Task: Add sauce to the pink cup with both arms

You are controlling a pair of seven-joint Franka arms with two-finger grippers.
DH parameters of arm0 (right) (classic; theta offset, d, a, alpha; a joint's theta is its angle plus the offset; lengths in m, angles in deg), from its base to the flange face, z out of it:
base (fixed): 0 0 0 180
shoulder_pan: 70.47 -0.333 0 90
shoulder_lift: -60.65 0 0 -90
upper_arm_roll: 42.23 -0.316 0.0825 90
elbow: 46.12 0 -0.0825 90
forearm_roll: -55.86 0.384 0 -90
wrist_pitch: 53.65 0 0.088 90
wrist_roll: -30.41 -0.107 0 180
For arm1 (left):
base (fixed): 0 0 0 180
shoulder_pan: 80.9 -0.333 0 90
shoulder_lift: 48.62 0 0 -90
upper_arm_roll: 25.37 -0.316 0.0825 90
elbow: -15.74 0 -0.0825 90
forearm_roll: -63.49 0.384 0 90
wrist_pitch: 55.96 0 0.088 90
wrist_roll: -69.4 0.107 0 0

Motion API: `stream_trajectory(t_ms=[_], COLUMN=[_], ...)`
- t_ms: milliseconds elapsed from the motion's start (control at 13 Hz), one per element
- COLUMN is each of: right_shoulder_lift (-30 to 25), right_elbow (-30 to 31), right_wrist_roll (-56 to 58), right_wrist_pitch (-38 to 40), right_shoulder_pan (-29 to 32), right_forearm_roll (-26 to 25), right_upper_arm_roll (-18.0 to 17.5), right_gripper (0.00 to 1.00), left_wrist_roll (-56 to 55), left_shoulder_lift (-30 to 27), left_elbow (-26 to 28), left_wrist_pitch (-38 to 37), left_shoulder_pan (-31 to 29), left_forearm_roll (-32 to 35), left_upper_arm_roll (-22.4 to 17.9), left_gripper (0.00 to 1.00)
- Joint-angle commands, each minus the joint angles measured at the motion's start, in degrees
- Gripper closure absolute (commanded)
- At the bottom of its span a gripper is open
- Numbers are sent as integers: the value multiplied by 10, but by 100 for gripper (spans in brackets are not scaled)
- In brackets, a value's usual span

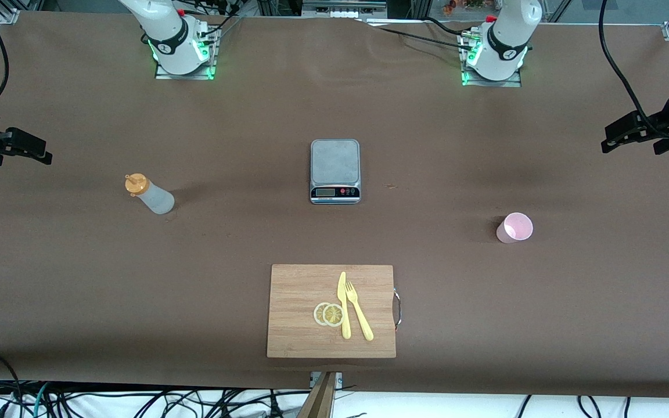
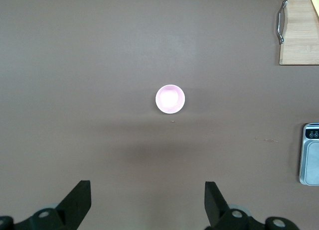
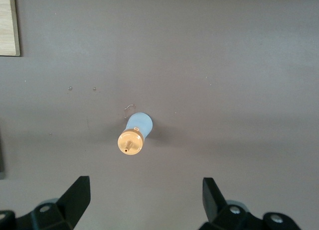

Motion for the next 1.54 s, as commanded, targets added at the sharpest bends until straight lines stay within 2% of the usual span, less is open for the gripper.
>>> stream_trajectory(t_ms=[0,308,846,1462], right_shoulder_lift=[2,-1,-3,-3], right_elbow=[-13,-13,-13,-13], right_wrist_roll=[-2,-2,-2,-2], right_wrist_pitch=[1,1,-2,-3], right_shoulder_pan=[3,3,3,3], right_forearm_roll=[-2,-2,-2,-2], right_upper_arm_roll=[-2,-2,-1,-1], right_gripper=[0,0,0,0], left_wrist_roll=[4,1,6,7], left_shoulder_lift=[-20,-22,-47,-47], left_elbow=[26,32,77,76], left_wrist_pitch=[10,9,10,11], left_shoulder_pan=[-8,-8,-8,-8], left_forearm_roll=[0,17,11,16], left_upper_arm_roll=[6,7,7,7], left_gripper=[0,0,0,0])
